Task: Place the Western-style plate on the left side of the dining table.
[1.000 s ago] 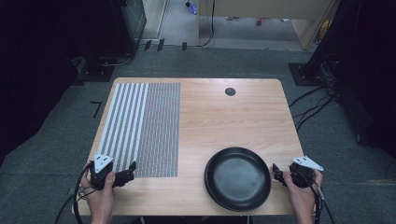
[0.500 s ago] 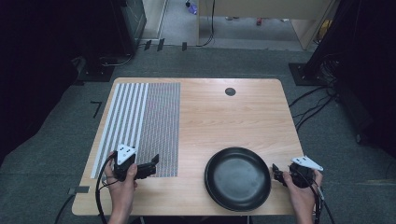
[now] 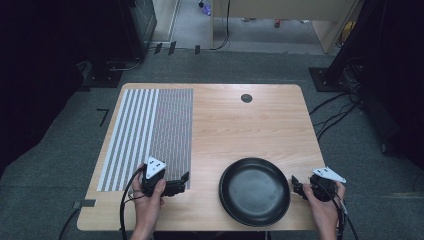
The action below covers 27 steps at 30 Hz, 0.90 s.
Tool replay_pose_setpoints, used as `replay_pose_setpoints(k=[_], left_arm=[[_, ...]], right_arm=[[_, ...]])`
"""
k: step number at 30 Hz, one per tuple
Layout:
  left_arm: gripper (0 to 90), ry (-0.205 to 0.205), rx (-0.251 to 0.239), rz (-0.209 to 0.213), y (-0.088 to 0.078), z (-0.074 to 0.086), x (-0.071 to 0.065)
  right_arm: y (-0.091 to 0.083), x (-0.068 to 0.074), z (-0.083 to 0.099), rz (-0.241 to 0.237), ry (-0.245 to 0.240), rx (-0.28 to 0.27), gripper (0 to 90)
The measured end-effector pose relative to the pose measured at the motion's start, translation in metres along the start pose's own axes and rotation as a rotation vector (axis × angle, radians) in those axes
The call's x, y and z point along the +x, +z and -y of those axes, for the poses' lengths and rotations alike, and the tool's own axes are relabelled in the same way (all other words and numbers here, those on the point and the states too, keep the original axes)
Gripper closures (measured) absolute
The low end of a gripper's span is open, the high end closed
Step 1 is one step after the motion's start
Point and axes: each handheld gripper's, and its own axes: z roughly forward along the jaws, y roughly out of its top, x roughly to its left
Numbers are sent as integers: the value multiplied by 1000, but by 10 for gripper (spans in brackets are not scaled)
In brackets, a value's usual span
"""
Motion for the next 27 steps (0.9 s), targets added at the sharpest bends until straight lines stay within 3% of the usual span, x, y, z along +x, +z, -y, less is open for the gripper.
replay_pose_setpoints(k=[6,12,16,19,22,27], left_arm=[[45,-1,11,37,6,1,-11],[44,28,34,73,14,6,-26],[35,46,45,101,17,9,-37],[35,54,54,103,20,11,-44],[28,58,57,108,22,12,-46],[23,58,65,128,24,14,-50]], right_arm=[[0,0,0,2,1,0,132],[0,1,0,9,8,0,132],[1,3,-1,29,39,-5,130],[0,3,-1,26,45,-8,141],[-1,-1,0,9,76,-22,156],[-7,0,-3,17,74,-37,140]])
